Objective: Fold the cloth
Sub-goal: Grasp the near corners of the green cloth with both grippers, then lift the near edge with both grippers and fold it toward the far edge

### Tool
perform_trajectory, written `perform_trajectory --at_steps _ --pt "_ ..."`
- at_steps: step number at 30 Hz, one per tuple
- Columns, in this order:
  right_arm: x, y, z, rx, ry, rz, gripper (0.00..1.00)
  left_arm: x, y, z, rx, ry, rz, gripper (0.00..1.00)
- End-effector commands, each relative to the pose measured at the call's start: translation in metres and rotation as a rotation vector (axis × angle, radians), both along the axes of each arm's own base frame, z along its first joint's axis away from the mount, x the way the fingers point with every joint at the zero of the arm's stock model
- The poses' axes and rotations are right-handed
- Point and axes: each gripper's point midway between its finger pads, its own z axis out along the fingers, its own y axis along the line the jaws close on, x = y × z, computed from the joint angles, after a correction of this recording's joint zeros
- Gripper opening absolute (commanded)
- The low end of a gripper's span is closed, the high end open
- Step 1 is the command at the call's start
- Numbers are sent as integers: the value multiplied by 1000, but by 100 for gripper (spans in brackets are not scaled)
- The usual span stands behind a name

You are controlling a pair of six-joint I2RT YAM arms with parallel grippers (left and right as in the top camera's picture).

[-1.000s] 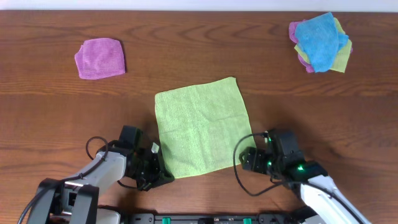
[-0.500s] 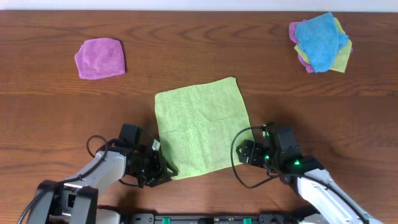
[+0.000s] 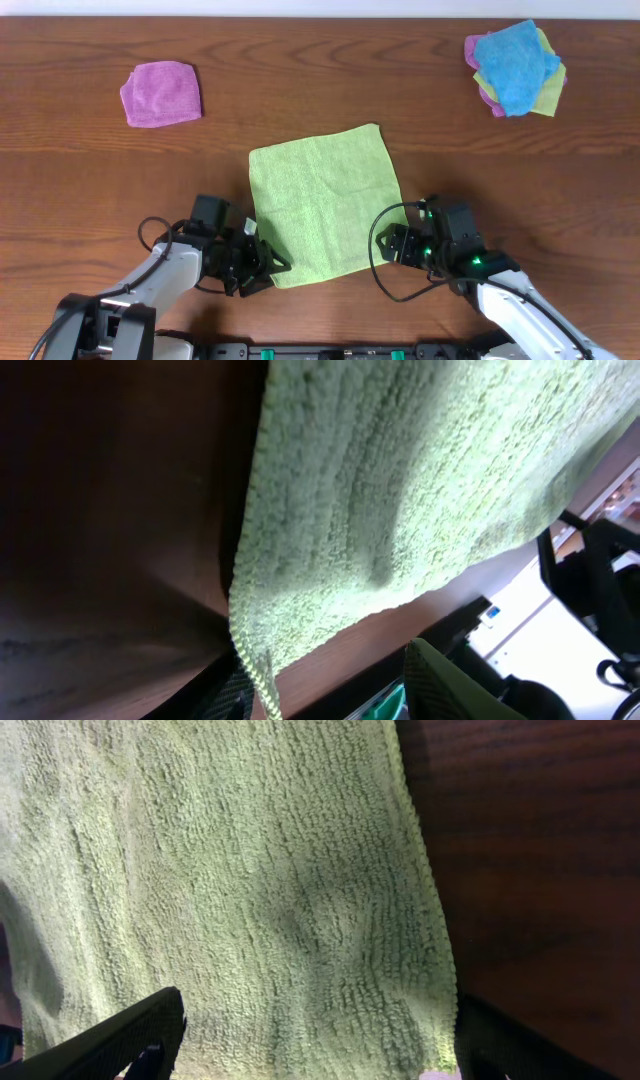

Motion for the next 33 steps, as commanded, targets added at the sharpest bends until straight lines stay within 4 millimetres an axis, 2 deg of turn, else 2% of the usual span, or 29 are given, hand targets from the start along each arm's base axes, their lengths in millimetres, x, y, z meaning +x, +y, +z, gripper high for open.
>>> perform_trajectory --at_steps 1,10,13,15,22,33 --pt "-14 0 -12 12 66 -6 86 7 31 -31 228 -24 49 51" --pt "-14 0 -12 15 67 -13 86 3 23 -36 275 -34 20 50" --pt "-14 0 -12 17 69 -17 86 2 18 -37 292 -44 2 46" --pt "-14 1 -12 25 72 -15 86 1 19 -38 307 -47 -3 34" --pt "-16 4 -11 37 76 -8 86 2 21 -40 321 -63 -14 6" --pt "-22 2 -14 29 105 -8 87 2 24 -34 290 -81 -68 6"
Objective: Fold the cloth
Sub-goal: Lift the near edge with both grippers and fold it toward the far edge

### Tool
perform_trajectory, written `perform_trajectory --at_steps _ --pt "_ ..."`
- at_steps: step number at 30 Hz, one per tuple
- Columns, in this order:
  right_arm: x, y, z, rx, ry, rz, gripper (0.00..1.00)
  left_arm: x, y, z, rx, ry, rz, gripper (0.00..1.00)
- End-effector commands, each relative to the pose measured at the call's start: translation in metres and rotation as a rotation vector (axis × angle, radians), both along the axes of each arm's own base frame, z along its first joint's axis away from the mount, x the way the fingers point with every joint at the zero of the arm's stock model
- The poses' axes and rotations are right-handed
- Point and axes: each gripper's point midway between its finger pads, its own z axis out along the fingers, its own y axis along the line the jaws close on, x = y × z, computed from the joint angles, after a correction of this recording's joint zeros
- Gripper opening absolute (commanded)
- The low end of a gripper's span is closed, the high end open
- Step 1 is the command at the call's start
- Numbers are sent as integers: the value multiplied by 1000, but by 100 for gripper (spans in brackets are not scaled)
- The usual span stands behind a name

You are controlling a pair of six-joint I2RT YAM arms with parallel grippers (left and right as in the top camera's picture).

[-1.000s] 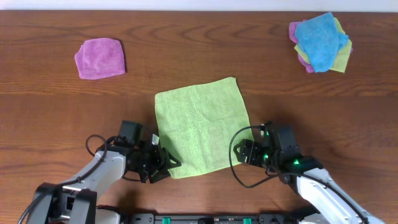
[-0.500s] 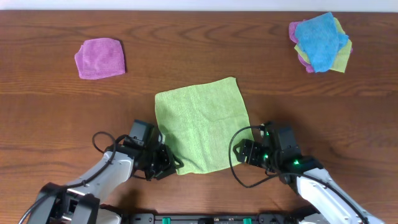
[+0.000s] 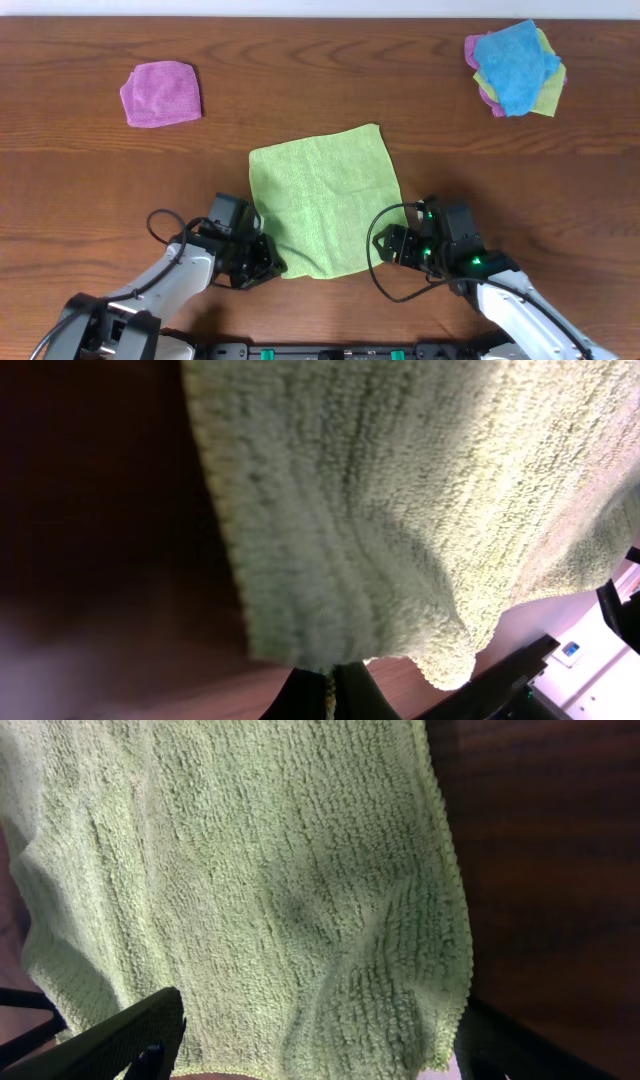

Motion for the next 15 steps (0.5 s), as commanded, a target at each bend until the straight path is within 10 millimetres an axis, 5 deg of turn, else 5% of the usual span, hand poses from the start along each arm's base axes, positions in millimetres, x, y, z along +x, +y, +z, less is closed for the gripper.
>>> perform_trajectory --at_steps 1,3,4,5,9,15 --pt "-19 -5 -15 -17 88 -10 87 -6 30 -20 144 17 -3 6" --pt "-22 -8 -17 -30 103 -14 84 -4 35 -18 148 21 -9 6" --pt "-23 -8 -18 -32 107 -14 74 -3 37 -16 150 21 -13 6" --pt "-24 -8 -18 -33 111 -14 49 -2 39 -15 151 20 -14 6" --pt "-23 -14 -21 -62 106 -29 4 1 40 -12 140 17 -10 6" --pt "-20 -13 -18 -52 95 -41 1 2 35 -7 101 13 -19 6"
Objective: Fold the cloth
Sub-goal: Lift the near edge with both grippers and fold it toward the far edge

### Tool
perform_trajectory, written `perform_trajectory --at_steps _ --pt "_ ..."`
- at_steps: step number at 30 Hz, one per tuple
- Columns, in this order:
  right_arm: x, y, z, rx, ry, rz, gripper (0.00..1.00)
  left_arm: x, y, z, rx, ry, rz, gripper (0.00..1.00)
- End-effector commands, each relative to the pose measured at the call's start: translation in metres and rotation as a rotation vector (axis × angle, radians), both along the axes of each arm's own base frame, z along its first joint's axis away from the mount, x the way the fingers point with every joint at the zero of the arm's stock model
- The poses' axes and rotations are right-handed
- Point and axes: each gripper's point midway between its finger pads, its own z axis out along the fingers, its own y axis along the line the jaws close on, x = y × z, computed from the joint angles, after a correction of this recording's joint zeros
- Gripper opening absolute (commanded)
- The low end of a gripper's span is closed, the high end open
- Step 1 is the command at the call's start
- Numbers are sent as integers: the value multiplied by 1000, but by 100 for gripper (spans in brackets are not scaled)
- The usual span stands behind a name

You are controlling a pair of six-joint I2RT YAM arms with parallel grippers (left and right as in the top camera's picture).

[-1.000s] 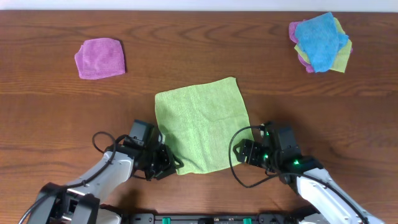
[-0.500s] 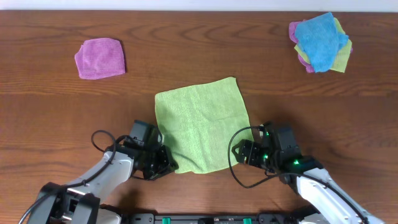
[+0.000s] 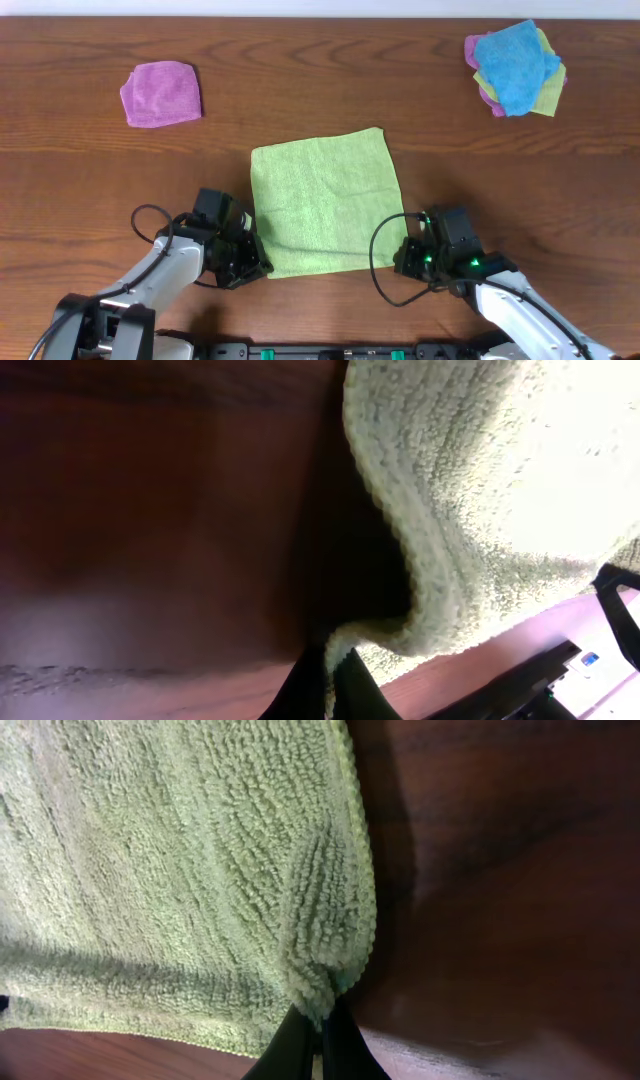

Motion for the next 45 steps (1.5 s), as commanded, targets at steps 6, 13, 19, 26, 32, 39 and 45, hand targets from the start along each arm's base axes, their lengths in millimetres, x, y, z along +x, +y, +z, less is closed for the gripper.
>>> perform_trajectory --at_steps 6,13,19,26,32,39,45 --pt "4 2 25 37 -82 -20 2 7 8 9 23 -8 -43 6" --pt "3 1 61 89 -190 -52 1 40 12 48 14 -89 -11 6" --pt "25 -6 74 59 -302 -97 1 73 9 66 8 -180 36 6" --pt "60 -2 72 14 -362 -78 1 99 12 70 23 -267 101 6" --pt "102 6 76 -68 -400 -9 1 120 17 74 53 -339 154 6" --pt "154 18 82 -122 -468 41 1 146 26 81 97 -442 212 6" --pt "189 27 82 -143 -504 53 1 165 28 81 100 -487 261 6"
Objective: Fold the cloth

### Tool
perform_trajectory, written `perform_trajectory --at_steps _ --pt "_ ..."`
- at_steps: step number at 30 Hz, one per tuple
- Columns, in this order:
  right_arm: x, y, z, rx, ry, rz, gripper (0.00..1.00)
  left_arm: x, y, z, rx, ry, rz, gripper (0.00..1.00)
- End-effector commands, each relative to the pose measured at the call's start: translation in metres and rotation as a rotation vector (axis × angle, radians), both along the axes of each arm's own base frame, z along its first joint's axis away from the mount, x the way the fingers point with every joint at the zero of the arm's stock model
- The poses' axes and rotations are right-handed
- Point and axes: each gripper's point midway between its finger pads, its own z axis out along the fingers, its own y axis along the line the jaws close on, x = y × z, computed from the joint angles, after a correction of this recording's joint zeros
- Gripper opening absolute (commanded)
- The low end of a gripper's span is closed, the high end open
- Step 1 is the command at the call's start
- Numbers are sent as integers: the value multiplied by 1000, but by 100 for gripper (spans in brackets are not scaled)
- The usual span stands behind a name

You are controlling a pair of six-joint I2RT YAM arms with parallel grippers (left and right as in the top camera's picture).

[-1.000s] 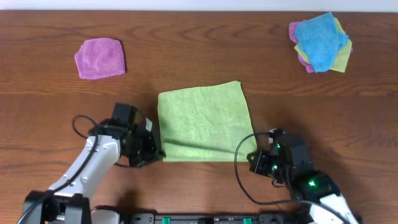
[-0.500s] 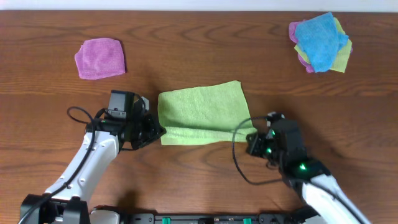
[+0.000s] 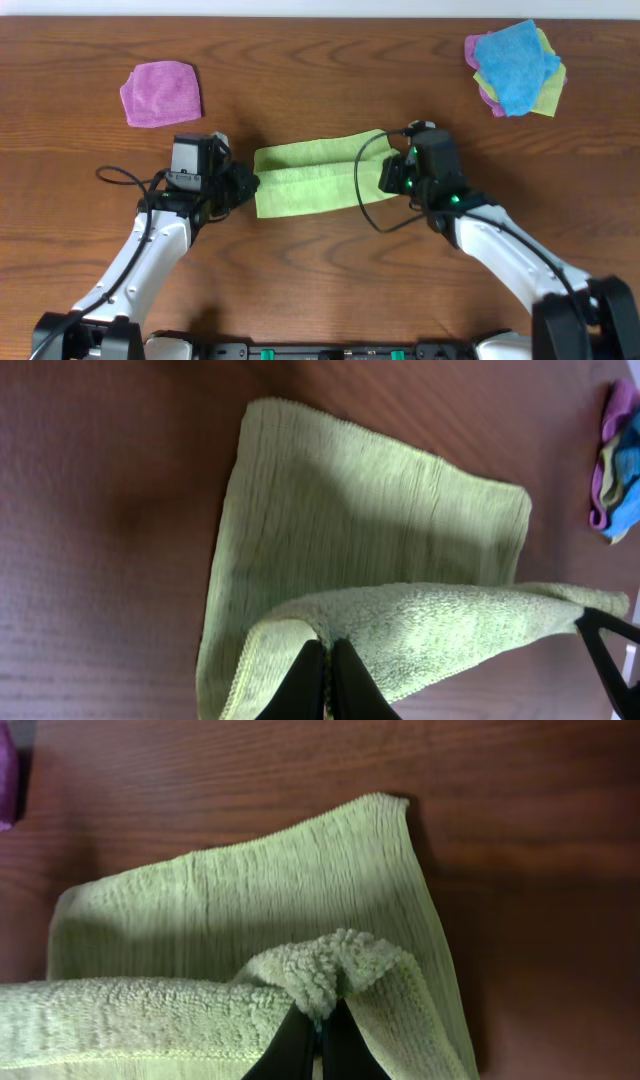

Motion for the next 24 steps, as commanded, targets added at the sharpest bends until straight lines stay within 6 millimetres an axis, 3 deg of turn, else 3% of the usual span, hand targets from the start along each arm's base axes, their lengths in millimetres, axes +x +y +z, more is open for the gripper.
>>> perform_trajectory --at_steps 1,10,24 --pt "19 2 6 -42 -44 18 1 12 6 -5 11 -1 45 6" --pt "50 5 -2 -69 -79 10 1 36 2 -27 -7 -23 63 6" --pt "61 3 -33 -101 -65 -2 1 49 1 -54 -4 -14 70 6"
